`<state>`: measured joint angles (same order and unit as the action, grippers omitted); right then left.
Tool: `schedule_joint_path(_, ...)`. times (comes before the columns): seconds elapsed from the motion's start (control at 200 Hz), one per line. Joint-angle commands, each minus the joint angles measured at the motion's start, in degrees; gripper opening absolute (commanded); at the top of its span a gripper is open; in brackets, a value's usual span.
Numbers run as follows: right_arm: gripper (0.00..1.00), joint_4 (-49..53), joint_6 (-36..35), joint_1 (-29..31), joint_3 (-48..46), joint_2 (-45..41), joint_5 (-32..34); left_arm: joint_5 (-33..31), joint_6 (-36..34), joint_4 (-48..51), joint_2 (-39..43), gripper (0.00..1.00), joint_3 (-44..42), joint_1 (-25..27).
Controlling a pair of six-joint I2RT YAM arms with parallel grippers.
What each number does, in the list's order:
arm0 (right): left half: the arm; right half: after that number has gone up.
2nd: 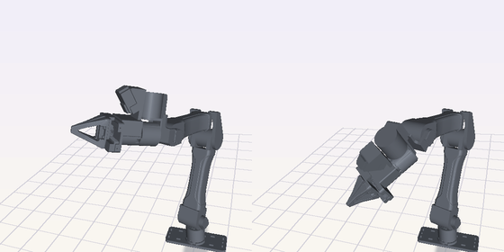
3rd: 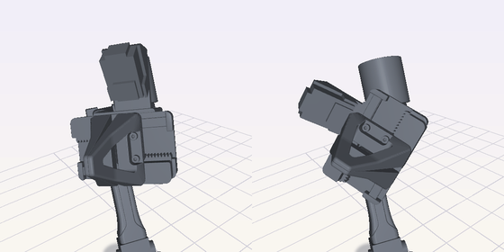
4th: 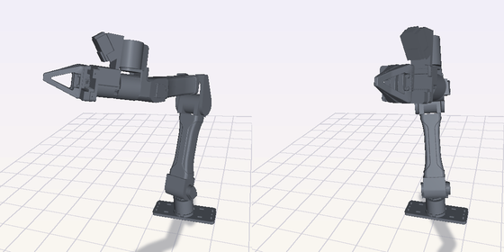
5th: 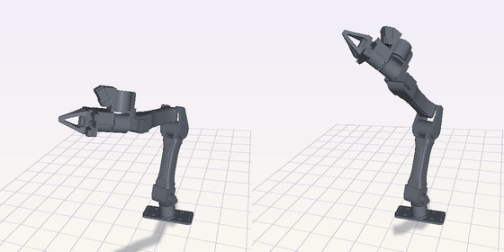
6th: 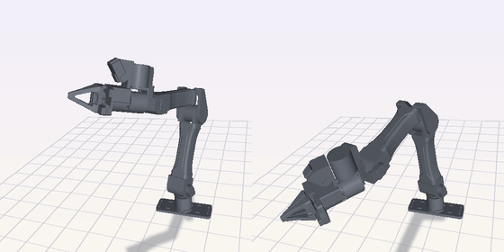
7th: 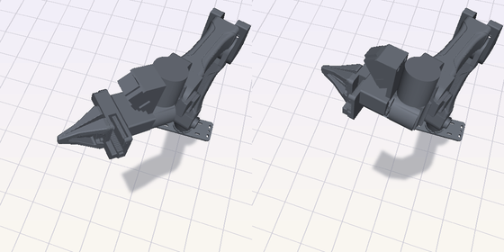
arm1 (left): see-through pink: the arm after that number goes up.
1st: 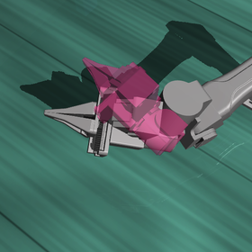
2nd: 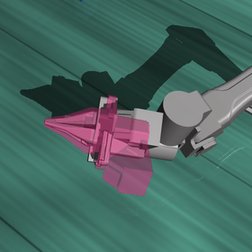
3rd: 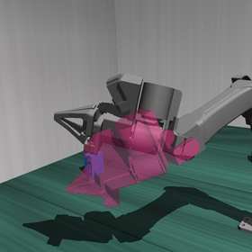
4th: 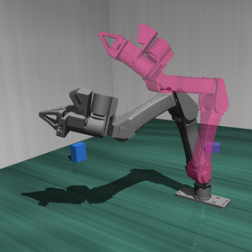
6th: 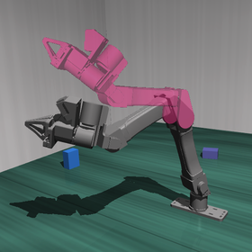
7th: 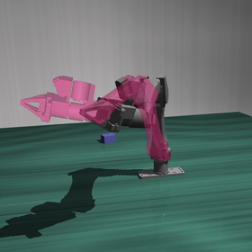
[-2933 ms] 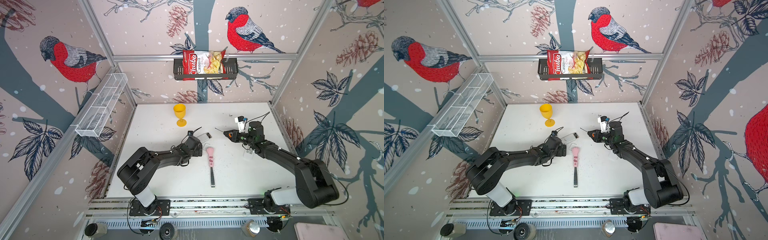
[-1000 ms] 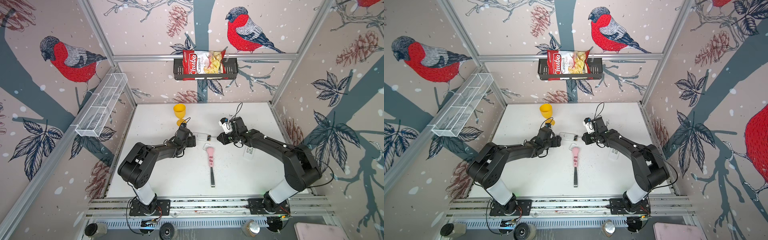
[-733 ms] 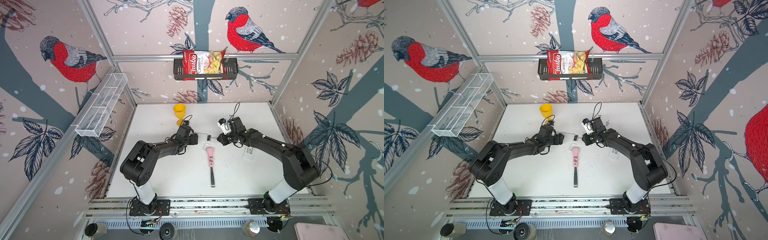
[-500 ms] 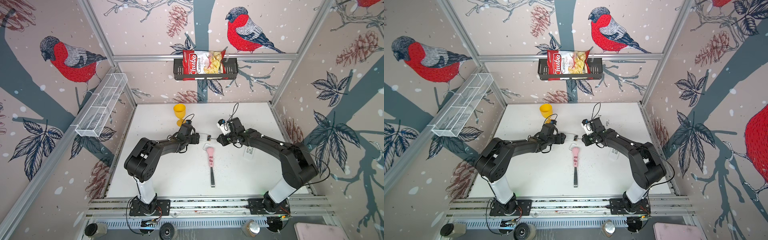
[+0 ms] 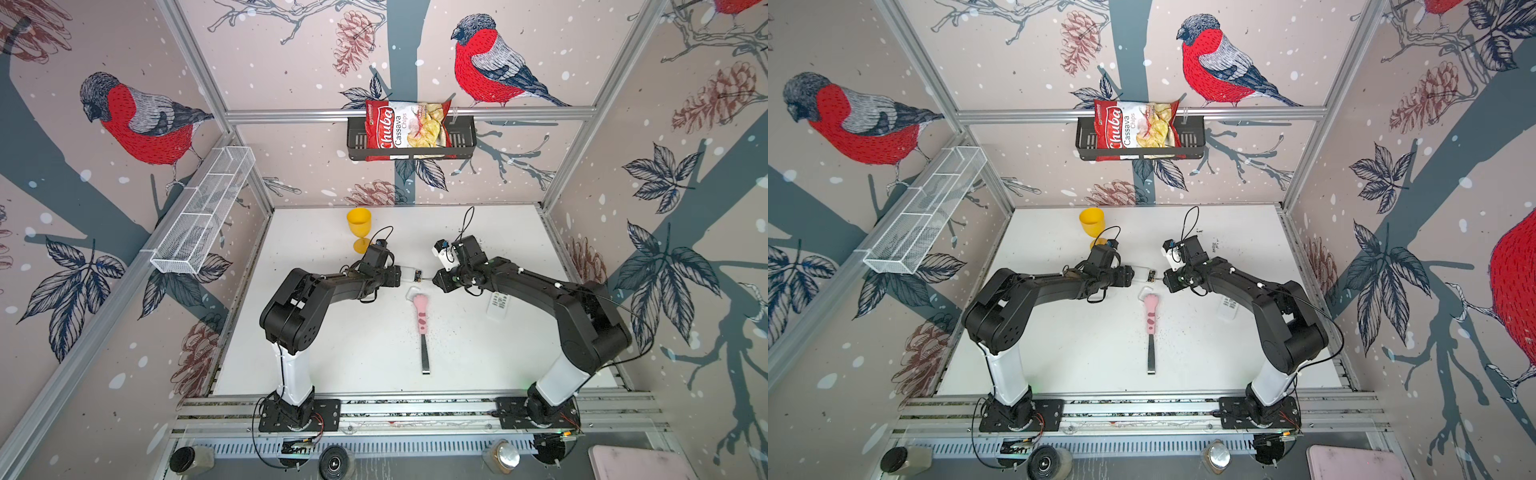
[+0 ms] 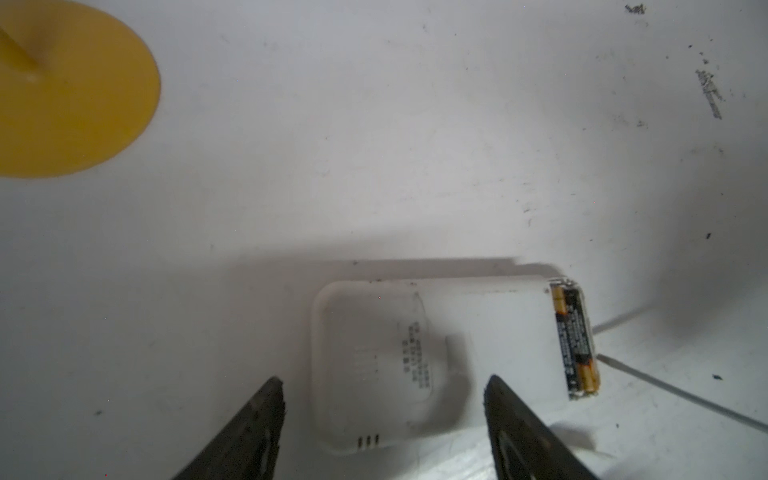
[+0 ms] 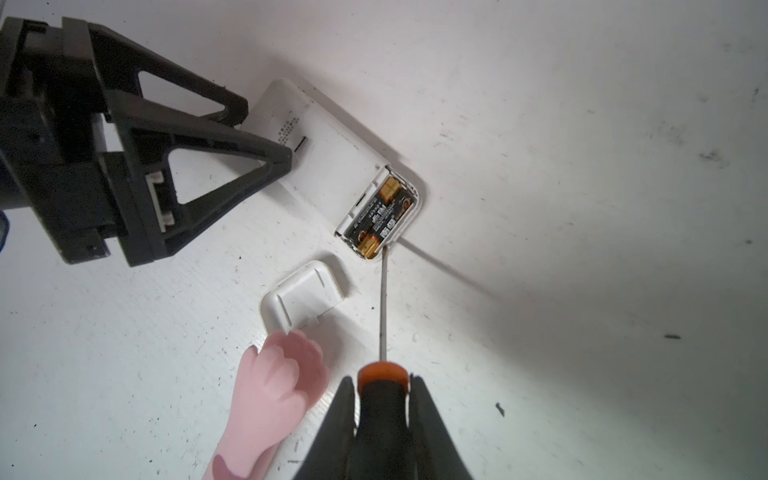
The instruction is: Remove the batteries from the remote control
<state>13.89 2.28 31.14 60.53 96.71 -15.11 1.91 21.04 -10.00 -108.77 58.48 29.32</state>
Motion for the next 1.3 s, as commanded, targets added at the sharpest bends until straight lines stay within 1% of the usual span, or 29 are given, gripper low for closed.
schedule_joint_path(0.0,0.0,-0.59,-0.88,0.07,0.62,0.2,-0.35,0.72,-0.59,0.33,-0.72,0.75,0.64,-0.15)
schedule_joint_path(0.27,0.0,-0.45,-1.01,0.11,0.9,-0.43,-0.63,0.72,-0.69,0.66,-2.15,0.73,1.91,-0.13)
schedule_joint_path(0.52,0.0,-0.44,-1.14,0.14,0.77,0.65,-0.62,1.14,-0.5,0.77,-2.78,0.73,2.54,-0.14)
schedule_joint_path(0.715,0.0,-0.47,-1.4,0.21,0.96,0.86,-2.0,1.25,-0.6,0.87,-3.2,0.72,2.96,-0.17)
schedule_joint_path(0.976,0.0,-0.03,-2.28,1.03,0.9,0.52,-2.77,1.99,-1.45,1.69,-4.14,0.69,4.26,-0.49)
schedule_joint_path(1.136,0.0,-0.45,-1.94,1.27,0.81,0.7,-2.11,2.53,-1.87,2.13,-5.28,0.66,5.11,-0.49)
schedule_joint_path(1.291,0.0,-1.05,-1.83,1.15,0.51,0.83,-2.11,3.1,-1.7,1.83,-6.0,0.65,5.16,-0.5)
